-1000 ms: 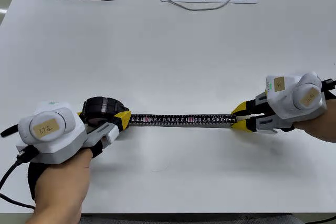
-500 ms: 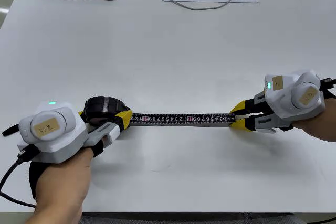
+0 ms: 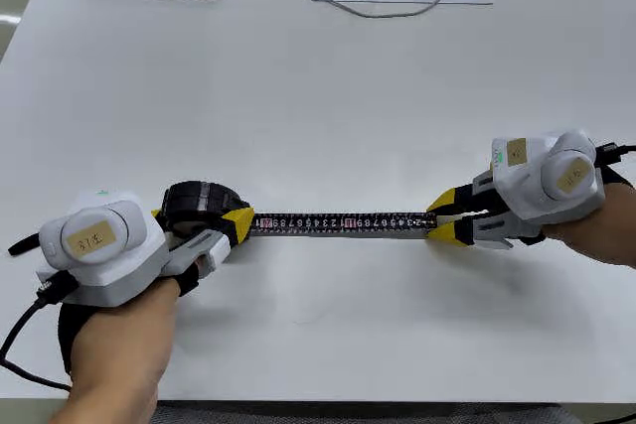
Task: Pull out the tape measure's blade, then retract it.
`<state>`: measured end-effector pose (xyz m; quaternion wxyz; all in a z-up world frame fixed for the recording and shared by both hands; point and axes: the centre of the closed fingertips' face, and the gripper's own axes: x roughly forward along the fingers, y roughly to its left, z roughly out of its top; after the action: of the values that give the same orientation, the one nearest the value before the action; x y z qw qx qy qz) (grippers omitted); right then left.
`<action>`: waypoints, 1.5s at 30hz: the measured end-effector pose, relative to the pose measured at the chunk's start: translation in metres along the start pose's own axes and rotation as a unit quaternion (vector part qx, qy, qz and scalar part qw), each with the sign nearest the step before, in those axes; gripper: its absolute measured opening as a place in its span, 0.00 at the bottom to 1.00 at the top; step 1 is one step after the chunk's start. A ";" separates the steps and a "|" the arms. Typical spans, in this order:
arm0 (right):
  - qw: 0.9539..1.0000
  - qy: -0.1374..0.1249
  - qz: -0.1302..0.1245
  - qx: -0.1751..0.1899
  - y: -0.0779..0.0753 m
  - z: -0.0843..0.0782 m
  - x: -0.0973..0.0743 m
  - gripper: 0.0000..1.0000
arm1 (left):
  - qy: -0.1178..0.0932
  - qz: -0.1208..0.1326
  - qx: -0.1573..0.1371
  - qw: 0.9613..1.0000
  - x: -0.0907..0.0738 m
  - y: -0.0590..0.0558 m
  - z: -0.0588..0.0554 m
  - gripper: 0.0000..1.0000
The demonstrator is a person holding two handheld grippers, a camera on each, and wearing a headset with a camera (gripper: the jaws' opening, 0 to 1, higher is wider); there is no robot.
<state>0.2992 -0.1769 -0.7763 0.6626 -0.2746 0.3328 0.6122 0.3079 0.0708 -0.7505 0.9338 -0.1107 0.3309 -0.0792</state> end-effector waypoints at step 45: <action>1.000 -0.020 0.021 -0.004 0.003 0.036 0.024 0.10 | 0.000 -0.003 -0.008 1.000 -0.001 0.000 0.000 0.57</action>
<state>0.3011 -0.1336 -0.7727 0.6547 -0.2582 0.3226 0.6329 0.3076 0.0714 -0.7503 0.9327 -0.1190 0.3310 -0.0793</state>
